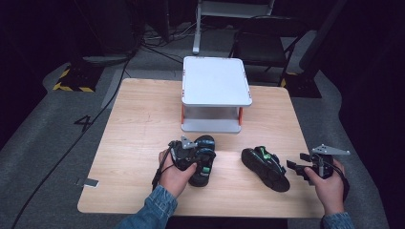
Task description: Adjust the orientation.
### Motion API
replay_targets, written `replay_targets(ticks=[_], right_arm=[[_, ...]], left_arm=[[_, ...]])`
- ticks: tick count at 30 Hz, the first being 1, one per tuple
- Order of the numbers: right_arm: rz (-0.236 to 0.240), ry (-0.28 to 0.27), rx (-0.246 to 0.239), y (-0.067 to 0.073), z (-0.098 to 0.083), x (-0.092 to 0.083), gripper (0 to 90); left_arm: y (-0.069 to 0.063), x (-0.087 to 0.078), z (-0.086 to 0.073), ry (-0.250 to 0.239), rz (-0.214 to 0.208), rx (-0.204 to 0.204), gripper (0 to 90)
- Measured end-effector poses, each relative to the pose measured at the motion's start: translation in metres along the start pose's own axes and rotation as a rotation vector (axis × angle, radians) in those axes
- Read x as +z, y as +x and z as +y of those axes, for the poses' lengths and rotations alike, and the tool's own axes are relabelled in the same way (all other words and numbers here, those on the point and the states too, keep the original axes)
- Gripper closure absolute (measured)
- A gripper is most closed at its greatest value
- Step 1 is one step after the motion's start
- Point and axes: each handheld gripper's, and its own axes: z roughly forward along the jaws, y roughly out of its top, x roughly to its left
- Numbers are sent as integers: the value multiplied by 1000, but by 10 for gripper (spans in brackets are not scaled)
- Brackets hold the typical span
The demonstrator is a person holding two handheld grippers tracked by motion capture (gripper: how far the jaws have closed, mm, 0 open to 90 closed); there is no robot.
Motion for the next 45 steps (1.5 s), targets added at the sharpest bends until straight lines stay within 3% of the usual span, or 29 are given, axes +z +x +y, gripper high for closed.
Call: replay_targets(ticks=[5,7,9,12,13,14,16,17,20,21,22,24,27,29,31,34,37,41,44,45], right_arm=[[-1,-7,-1,-1,1,-1,249],[0,-7,1,-1,1,-1,249],[4,-4,-3,0,1,0,249],[4,-7,0,0,2,0,249],[5,-10,-9,0,4,-1,249],[5,-10,-9,0,4,-1,249],[6,-17,-9,2,6,-1,249],[9,-24,-16,4,9,-2,247],[12,-32,-24,6,11,-4,245],[17,-39,-33,9,14,-5,243],[17,-39,-33,9,14,-5,243],[24,-41,-35,14,16,-5,242],[41,-60,-37,17,18,-4,230],[56,-76,-10,21,20,-3,199],[35,-99,-9,27,24,-2,173],[24,-120,-6,32,27,-1,162],[39,-97,-49,42,32,0,301],[34,-61,-95,48,36,0,390],[107,-52,-98,59,42,1,453],[107,-52,-98,59,42,1,453]], left_arm=[[-4,-6,-5,22,11,45,586],[1,-6,-6,28,3,46,580],[6,-3,-7,21,-19,31,519],[9,0,-10,0,-19,55,500],[9,0,-10,-18,-22,63,426],[9,-1,-10,-41,-24,71,426],[9,-8,-8,-83,-31,77,373],[12,-16,-6,-92,-75,58,310],[17,-25,-3,-90,-76,82,281],[22,-36,-2,-87,-67,115,280],[22,-36,-2,-87,-67,115,278],[33,-48,-1,-94,-35,159,271],[44,-56,-2,-94,-13,175,271],[54,-61,-4,-95,5,157,262],[68,-69,-8,-107,36,133,251],[77,-75,-11,-113,60,109,244],[87,-81,-16,-109,81,88,230],[95,-84,-23,-94,104,59,230],[99,-86,-29,-82,114,45,237],[99,-86,-29,-82,114,45,239]])
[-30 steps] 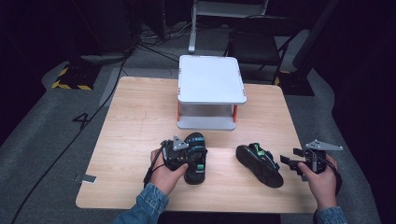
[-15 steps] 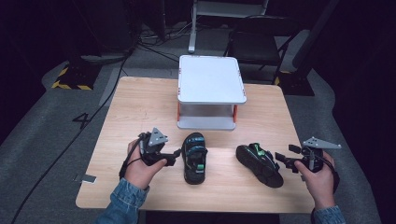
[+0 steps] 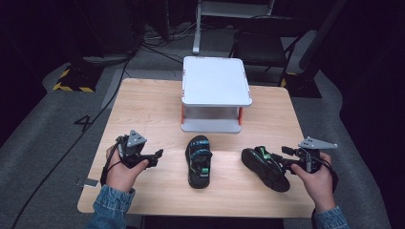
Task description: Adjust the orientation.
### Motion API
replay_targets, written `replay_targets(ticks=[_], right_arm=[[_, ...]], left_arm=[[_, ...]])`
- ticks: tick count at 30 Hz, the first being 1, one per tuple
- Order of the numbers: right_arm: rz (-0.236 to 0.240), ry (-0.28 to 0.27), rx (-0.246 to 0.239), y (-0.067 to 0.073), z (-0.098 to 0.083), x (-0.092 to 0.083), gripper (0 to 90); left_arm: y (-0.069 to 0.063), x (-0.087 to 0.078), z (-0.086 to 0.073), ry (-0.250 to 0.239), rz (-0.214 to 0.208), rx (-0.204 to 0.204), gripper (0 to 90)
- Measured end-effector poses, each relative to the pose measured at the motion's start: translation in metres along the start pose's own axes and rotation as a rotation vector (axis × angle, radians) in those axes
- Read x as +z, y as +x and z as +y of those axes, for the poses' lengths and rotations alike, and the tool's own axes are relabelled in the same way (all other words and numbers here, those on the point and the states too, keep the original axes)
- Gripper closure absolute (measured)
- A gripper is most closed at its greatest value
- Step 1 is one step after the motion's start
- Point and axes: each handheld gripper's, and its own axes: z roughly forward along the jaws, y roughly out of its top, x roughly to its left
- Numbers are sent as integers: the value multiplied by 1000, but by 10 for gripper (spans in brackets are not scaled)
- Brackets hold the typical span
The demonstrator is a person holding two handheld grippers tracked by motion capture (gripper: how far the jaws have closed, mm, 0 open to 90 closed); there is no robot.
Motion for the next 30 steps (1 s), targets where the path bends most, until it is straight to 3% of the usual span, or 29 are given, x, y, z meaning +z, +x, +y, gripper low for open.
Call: replay_targets(ticks=[8,12,15,18,21,24,27,28,30], right_arm=[[57,43,-80,21,4,22,483],[76,95,-140,35,4,35,556],[55,99,-158,37,4,35,580],[77,89,-156,39,4,34,598],[97,98,-185,47,7,32,613],[189,130,-223,63,9,31,648],[234,159,-247,72,9,34,677],[283,198,-258,81,8,39,684],[298,210,-263,83,7,41,688]], left_arm=[[-1,1,-4,13,0,-3,244],[-1,1,-5,15,-1,-2,246],[-1,1,-5,16,-3,-3,247],[-1,3,-5,16,-3,-5,248],[-2,4,-4,16,-9,-8,248],[-2,4,-4,15,-11,-7,249],[-2,5,-4,21,-10,-5,254],[-2,6,-4,23,-11,-1,253],[-3,6,-4,25,-17,-2,254]])
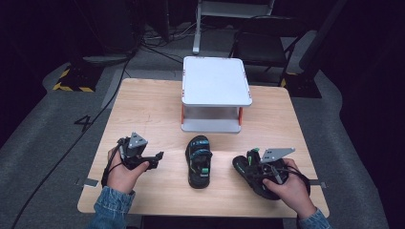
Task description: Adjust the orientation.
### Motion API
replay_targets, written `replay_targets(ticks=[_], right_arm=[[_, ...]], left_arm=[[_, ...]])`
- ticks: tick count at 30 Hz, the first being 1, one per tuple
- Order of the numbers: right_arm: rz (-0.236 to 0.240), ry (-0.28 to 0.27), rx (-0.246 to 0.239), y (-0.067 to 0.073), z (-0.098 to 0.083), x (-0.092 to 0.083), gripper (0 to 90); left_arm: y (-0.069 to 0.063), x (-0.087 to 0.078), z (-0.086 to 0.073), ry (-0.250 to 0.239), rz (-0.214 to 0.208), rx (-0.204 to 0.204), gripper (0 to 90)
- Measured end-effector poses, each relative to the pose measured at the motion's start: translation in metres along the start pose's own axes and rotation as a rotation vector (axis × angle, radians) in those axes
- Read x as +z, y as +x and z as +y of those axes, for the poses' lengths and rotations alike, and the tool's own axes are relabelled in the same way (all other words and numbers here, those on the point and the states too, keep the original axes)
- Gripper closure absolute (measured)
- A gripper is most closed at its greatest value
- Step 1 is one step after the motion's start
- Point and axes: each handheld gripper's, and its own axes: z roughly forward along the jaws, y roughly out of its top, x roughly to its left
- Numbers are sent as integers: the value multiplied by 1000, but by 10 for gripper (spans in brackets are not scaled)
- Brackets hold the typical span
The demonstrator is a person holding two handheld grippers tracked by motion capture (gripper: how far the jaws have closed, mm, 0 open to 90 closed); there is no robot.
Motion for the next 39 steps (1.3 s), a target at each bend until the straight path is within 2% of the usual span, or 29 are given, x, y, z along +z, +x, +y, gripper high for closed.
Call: replay_targets(ticks=[3,4,5,6,8,9,11,13,15,17,18,22,27,34,39], right_arm=[[33,33,-8,6,1,9,682],[56,51,-18,9,1,13,660],[56,51,-18,9,1,13,660],[91,54,-27,13,2,15,619],[102,53,-31,15,3,15,622],[145,46,-23,18,5,14,568],[147,45,-27,18,5,12,565],[135,26,-37,19,8,5,562],[91,-28,-28,15,9,-5,564],[38,-96,-3,9,10,-14,559],[-3,-139,16,5,9,-18,552],[-107,-206,56,-7,7,-25,504],[-126,-182,35,-13,9,-10,503],[-116,-141,6,-13,15,2,696],[-120,-120,3,-13,18,4,740]], left_arm=[[1,0,0,-2,1,-1,254],[1,-1,0,-1,3,-2,254],[1,-1,0,-1,3,-2,254],[2,0,0,-4,3,-2,254],[2,0,0,0,3,-1,254],[1,0,-1,3,1,-2,255],[1,0,-1,3,1,-3,255],[2,0,-1,2,2,-2,255],[2,1,-1,2,2,-4,255],[2,1,-2,3,4,-7,255],[3,1,-2,2,5,-7,256],[3,-1,-5,-2,11,-19,257],[5,-6,-11,-1,22,-32,258],[8,-13,-18,-6,45,-52,259],[8,-15,-21,-2,47,-53,260]])
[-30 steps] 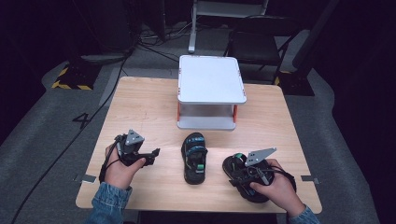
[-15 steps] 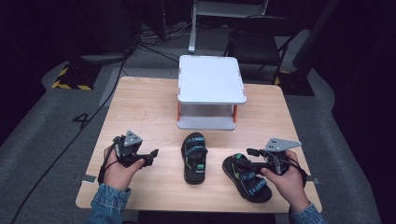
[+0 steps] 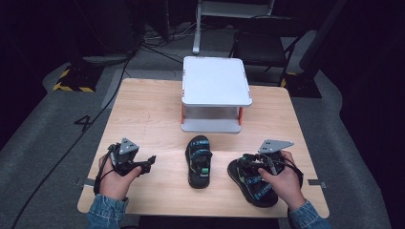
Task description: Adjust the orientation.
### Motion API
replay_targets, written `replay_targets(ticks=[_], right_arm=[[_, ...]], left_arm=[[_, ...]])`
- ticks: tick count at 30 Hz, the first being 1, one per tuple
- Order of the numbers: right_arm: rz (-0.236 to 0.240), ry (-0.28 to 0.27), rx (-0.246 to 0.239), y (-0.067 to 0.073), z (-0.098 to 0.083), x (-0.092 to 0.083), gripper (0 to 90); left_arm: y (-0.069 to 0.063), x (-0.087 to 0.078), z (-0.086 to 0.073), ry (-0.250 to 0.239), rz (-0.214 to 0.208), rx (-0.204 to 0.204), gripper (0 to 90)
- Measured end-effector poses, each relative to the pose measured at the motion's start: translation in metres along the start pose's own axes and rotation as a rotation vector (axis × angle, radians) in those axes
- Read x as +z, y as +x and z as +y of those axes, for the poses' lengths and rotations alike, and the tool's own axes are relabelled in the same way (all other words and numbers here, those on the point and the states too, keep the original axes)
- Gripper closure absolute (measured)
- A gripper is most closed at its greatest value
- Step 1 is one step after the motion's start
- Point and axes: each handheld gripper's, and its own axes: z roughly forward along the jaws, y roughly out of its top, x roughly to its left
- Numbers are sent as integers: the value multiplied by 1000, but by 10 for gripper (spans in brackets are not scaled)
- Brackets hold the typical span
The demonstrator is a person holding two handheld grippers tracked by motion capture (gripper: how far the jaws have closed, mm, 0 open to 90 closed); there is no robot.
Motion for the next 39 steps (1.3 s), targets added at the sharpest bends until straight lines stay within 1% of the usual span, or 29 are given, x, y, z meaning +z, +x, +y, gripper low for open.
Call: replay_targets(ticks=[2,3,5,7,9,10,11,12,13,14,15,17,19,22,24,25,26,27,28,29,30,31,33,34,35,36,37,39], right_arm=[[8,1,-6,1,1,0,768],[19,0,-7,2,2,0,828],[50,-6,-13,5,3,0,834],[72,2,-30,10,5,-1,840],[109,7,-53,16,8,-4,842],[142,11,-70,20,9,-7,842],[163,13,-84,23,10,-9,841],[194,18,-108,28,11,-11,841],[222,29,-123,32,11,-13,840],[262,47,-141,37,12,-14,840],[280,57,-144,39,12,-14,838],[370,120,-162,45,10,-14,833],[397,152,-166,51,7,-12,822],[384,148,-154,53,4,-7,788],[376,123,-134,52,2,-9,684],[359,94,-124,49,2,-11,623],[338,63,-109,46,2,-15,559],[310,34,-88,42,2,-19,516],[269,16,-67,38,1,-22,488],[220,13,-48,33,0,-25,476],[170,29,-21,27,-2,-28,454],[156,41,3,24,-4,-28,441],[135,75,77,17,-10,-27,421],[123,100,89,14,-12,-26,416],[119,125,99,13,-14,-24,413],[125,138,105,13,-16,-22,407],[138,140,112,13,-17,-21,419],[164,163,122,15,-18,-18,442]], left_arm=[[0,-1,-1,-1,6,-4,260],[0,-1,-1,-1,6,-7,260],[1,-2,-1,-3,9,-10,261],[1,-1,-1,-5,9,-12,261],[2,0,0,-3,7,-8,262],[1,1,1,-5,4,-11,262],[1,2,2,-5,3,-7,262],[1,4,3,-3,-2,-4,262],[0,6,4,-1,-8,0,262],[0,7,5,-1,-8,3,262],[-1,8,6,3,-13,11,262],[-3,11,9,3,-25,14,262],[-4,14,12,4,-29,20,262],[-5,18,15,5,-35,27,263],[-6,20,17,3,-37,37,263],[-6,20,17,6,-40,38,263],[-6,21,18,4,-40,33,263],[-6,22,18,6,-42,34,263],[-6,23,18,8,-42,38,263],[-6,23,18,9,-42,36,263],[-6,23,18,10,-41,36,262],[-6,24,17,12,-42,35,262],[-5,24,17,13,-40,37,262],[-5,24,17,12,-38,32,262],[-5,24,17,12,-39,28,262],[-4,24,16,14,-39,26,262],[-4,23,16,14,-39,26,262],[-4,24,16,13,-37,27,262]])
